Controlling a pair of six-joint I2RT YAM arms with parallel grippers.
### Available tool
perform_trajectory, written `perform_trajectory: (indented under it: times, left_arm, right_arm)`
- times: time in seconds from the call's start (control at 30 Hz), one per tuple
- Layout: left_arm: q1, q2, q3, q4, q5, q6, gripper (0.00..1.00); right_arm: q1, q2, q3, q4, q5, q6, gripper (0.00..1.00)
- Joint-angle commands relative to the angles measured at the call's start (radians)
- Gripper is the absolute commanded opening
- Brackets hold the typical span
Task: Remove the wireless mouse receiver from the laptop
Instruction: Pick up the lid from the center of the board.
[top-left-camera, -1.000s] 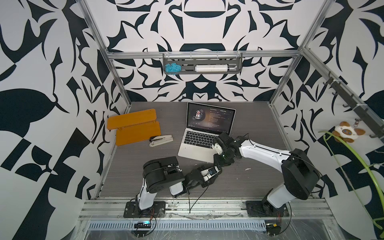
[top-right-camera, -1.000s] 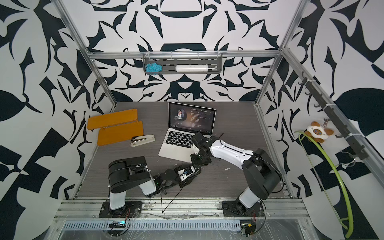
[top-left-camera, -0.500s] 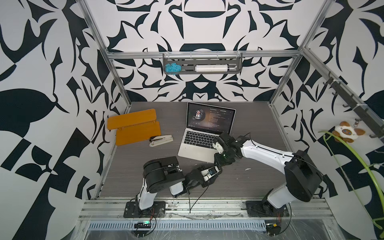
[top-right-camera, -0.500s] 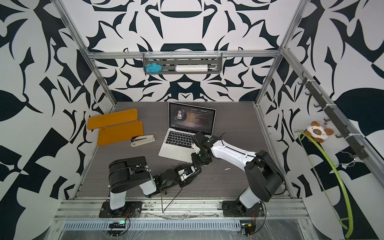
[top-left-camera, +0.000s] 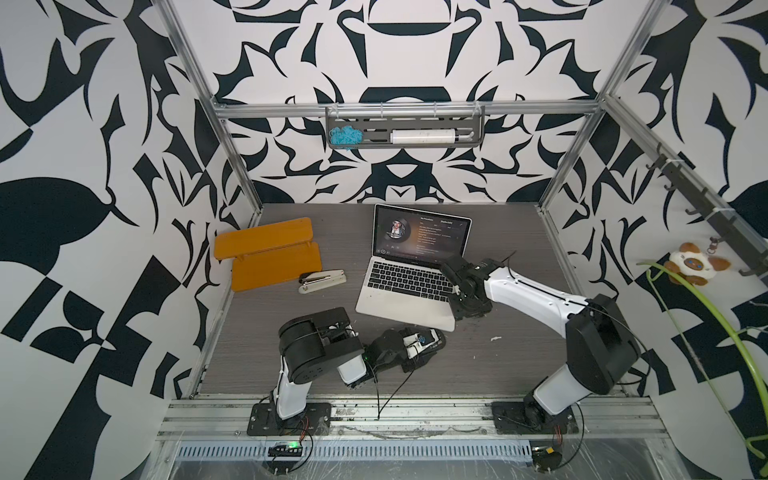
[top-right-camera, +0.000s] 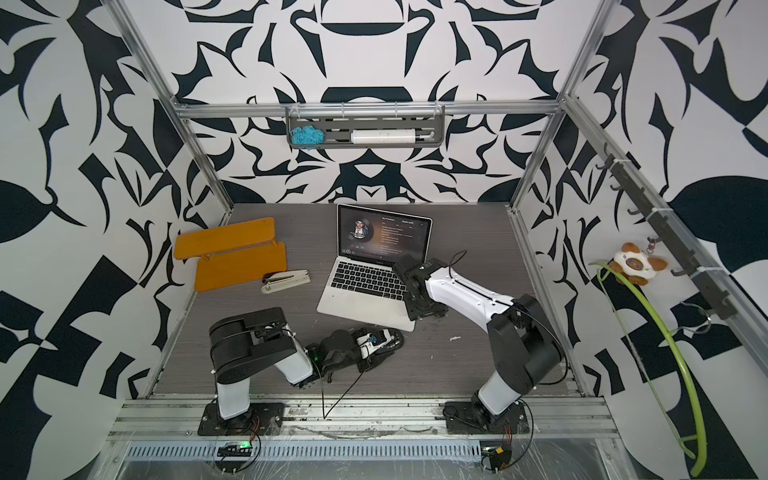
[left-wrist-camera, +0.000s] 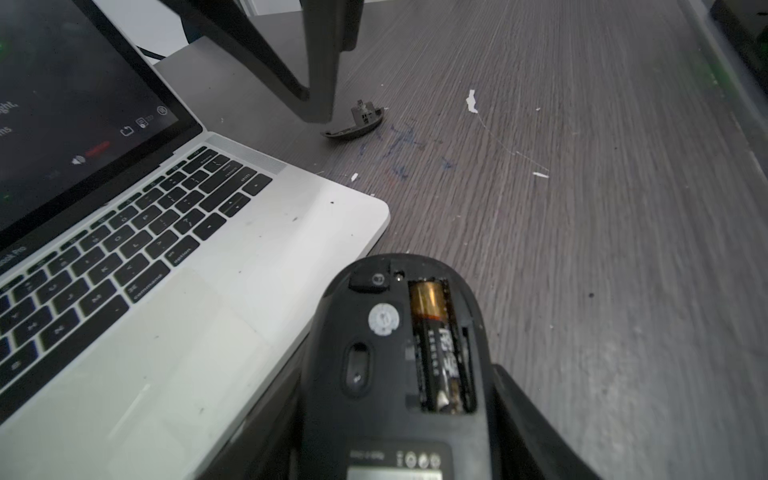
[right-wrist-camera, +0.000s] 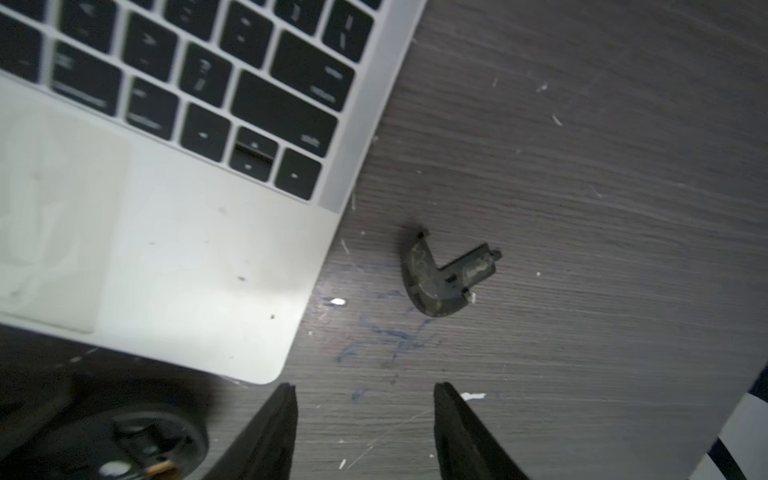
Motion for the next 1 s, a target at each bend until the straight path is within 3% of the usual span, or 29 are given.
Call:
perform_trajectory:
  times: [0.0, 0.5, 0.97]
  left_arm:
    - [0.005, 0.042, -0.034, -0.285, 0.026, 0.022, 0.52]
    - [0.005, 0.050, -0.031, -0.283, 0.026, 0.019, 0.52]
    - [0.005, 0.069, -0.025, -0.286, 0.016, 0.019, 0.52]
  right_arm:
    - [-0.011, 0.015, 0.038, -0.060, 0.076, -0.038, 0.54]
    - [-0.098, 0.130, 0.062, 0.039, -0.014, -0.150, 0.42]
    - [-0.147, 0.199, 0.047, 0.076, -0.048, -0.160, 0.33]
